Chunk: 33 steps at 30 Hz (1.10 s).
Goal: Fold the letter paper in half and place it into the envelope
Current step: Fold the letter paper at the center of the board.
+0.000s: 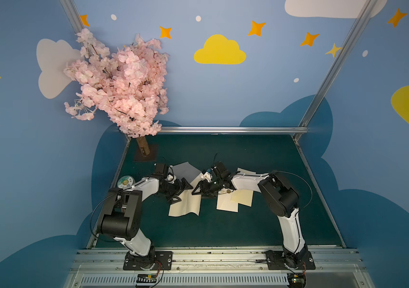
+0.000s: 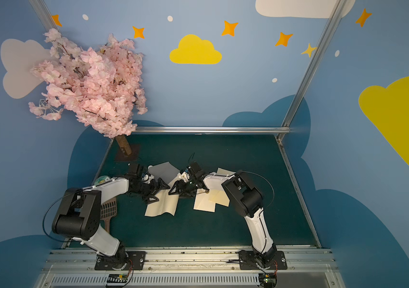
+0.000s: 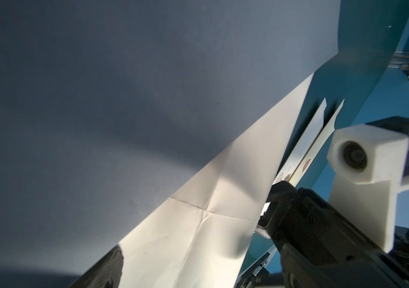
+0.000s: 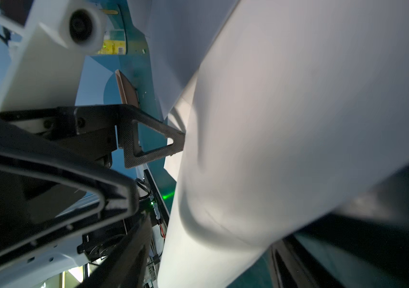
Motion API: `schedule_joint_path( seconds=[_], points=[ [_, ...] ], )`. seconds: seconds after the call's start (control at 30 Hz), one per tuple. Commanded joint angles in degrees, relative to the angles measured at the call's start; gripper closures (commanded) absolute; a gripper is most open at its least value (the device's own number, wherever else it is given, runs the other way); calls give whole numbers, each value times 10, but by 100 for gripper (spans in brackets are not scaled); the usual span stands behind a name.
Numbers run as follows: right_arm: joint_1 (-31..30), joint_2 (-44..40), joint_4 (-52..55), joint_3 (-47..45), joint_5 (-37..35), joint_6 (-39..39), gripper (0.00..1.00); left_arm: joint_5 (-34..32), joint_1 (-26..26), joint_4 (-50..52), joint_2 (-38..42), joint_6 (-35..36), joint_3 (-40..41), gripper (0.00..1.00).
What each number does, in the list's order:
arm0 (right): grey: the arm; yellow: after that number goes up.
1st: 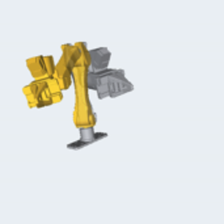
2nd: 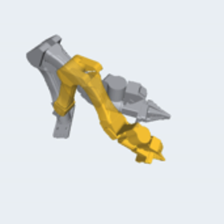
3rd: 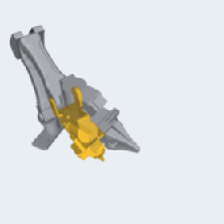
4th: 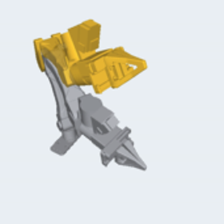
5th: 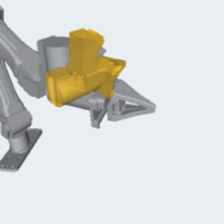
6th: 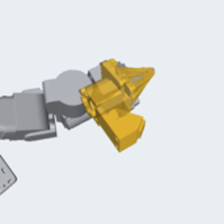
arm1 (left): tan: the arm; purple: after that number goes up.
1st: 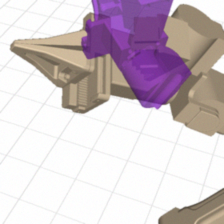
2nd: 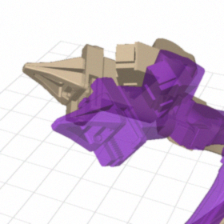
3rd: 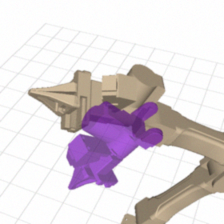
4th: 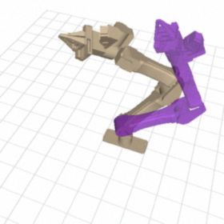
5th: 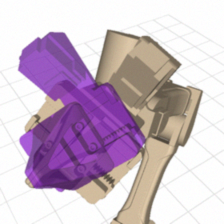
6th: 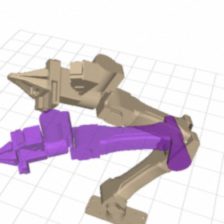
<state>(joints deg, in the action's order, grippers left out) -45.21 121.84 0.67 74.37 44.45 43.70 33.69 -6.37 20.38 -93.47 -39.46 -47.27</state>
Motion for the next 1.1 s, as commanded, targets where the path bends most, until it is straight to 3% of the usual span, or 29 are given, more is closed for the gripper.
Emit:
schedule_joint_path(
  seconds=[0.0,0.17,0.3,0.53,0.83,1.07],
  points=[
    [-24,8,13,-48,3,18,22,-25,-4,-5,-31,-2,16,2],
    [-38,-18,-15,-87,10,31,18,-25,-3,-18,-31,-7,24,2],
    [-34,-51,-15,-119,-20,34,28,-24,-3,-24,-26,-11,33,2],
    [-15,-65,11,-126,-57,45,56,-19,-4,-16,-8,-10,34,2],
    [-8,-90,65,-101,-55,21,100,-37,-4,95,46,46,-70,1],
    [-3,-168,174,-86,-59,-45,100,-42,-4,119,40,55,-120,0]
  ],
)
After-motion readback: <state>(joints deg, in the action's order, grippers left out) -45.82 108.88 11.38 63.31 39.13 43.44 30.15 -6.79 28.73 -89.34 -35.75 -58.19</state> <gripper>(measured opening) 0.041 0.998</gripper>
